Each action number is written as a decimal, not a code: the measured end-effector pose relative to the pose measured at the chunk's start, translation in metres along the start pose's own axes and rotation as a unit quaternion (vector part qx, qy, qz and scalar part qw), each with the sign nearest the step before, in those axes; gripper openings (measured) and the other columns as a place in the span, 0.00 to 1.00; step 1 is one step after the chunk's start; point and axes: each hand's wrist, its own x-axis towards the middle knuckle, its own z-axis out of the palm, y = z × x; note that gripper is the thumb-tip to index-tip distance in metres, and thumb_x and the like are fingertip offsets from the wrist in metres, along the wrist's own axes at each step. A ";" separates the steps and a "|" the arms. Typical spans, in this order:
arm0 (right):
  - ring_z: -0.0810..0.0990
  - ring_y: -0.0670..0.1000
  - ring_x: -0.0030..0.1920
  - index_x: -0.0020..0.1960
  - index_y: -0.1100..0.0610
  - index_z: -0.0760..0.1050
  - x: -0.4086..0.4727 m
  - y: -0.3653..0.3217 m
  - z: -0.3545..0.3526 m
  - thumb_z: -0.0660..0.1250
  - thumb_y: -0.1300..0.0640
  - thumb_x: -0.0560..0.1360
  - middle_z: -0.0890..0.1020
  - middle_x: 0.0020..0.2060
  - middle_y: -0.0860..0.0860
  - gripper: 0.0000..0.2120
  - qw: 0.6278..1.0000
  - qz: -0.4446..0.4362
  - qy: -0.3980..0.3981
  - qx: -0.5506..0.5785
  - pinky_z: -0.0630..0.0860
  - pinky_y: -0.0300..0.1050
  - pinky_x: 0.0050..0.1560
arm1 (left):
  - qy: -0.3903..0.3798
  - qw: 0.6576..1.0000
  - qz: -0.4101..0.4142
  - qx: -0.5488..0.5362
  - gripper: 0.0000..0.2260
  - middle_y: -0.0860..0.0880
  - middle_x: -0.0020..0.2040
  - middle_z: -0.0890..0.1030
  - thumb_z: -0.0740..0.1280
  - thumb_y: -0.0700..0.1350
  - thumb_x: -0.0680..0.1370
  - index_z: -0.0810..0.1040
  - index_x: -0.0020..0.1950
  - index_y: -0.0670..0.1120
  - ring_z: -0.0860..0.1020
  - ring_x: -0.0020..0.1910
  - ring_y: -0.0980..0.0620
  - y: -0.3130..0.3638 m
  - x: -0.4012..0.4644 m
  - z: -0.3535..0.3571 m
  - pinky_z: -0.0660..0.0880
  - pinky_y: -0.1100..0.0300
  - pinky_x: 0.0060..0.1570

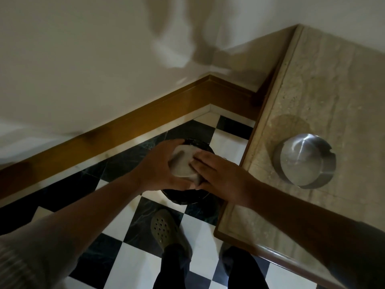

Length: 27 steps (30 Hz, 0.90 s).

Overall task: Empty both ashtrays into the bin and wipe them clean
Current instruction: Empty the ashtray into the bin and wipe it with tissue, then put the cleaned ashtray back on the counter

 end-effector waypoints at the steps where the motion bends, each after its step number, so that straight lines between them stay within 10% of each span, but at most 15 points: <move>1: 0.78 0.56 0.61 0.69 0.61 0.68 -0.002 -0.004 -0.006 0.70 0.47 0.73 0.74 0.65 0.60 0.30 0.996 0.049 0.002 0.078 0.75 0.42 0.57 | -0.002 0.995 -0.052 -0.082 0.42 0.50 0.64 0.73 0.81 0.55 0.63 0.65 0.72 0.50 0.75 0.59 0.52 0.004 -0.003 -0.007 0.76 0.60 0.54; 7: 0.77 0.45 0.54 0.67 0.51 0.70 -0.007 -0.024 -0.021 0.57 0.40 0.78 0.76 0.57 0.50 0.22 0.888 0.332 0.113 0.297 0.79 0.40 0.53 | 0.093 0.916 -0.183 -0.346 0.12 0.49 0.55 0.83 0.64 0.56 0.79 0.78 0.58 0.52 0.82 0.56 0.49 0.035 -0.016 -0.022 0.80 0.57 0.50; 12: 0.81 0.54 0.48 0.60 0.55 0.77 -0.006 -0.026 -0.031 0.57 0.50 0.81 0.78 0.47 0.52 0.15 0.756 0.480 0.173 0.410 0.83 0.56 0.48 | 0.137 0.893 -0.226 -0.365 0.08 0.49 0.54 0.84 0.64 0.43 0.81 0.83 0.52 0.52 0.81 0.56 0.49 0.062 -0.020 -0.014 0.81 0.50 0.53; 18: 0.83 0.53 0.41 0.48 0.57 0.80 -0.020 -0.026 -0.049 0.58 0.55 0.81 0.83 0.40 0.56 0.12 0.739 0.523 0.208 0.369 0.83 0.53 0.45 | 0.158 0.895 -0.248 -0.335 0.09 0.47 0.55 0.84 0.64 0.41 0.81 0.82 0.53 0.51 0.82 0.55 0.47 0.090 -0.018 -0.012 0.80 0.44 0.56; 22: 0.76 0.42 0.31 0.44 0.57 0.80 -0.043 -0.016 -0.068 0.59 0.57 0.81 0.78 0.32 0.48 0.13 0.774 0.513 0.218 0.299 0.71 0.23 0.33 | 0.156 0.908 -0.229 -0.315 0.09 0.47 0.56 0.83 0.65 0.40 0.80 0.82 0.56 0.49 0.83 0.54 0.48 0.120 -0.016 -0.005 0.82 0.49 0.52; 27: 0.77 0.44 0.31 0.36 0.59 0.79 -0.098 0.011 -0.099 0.60 0.57 0.80 0.78 0.28 0.48 0.16 0.777 0.516 0.259 0.252 0.74 0.33 0.30 | 0.147 0.917 -0.197 -0.315 0.10 0.49 0.51 0.84 0.64 0.39 0.80 0.81 0.50 0.53 0.84 0.51 0.49 0.192 -0.005 0.022 0.82 0.53 0.50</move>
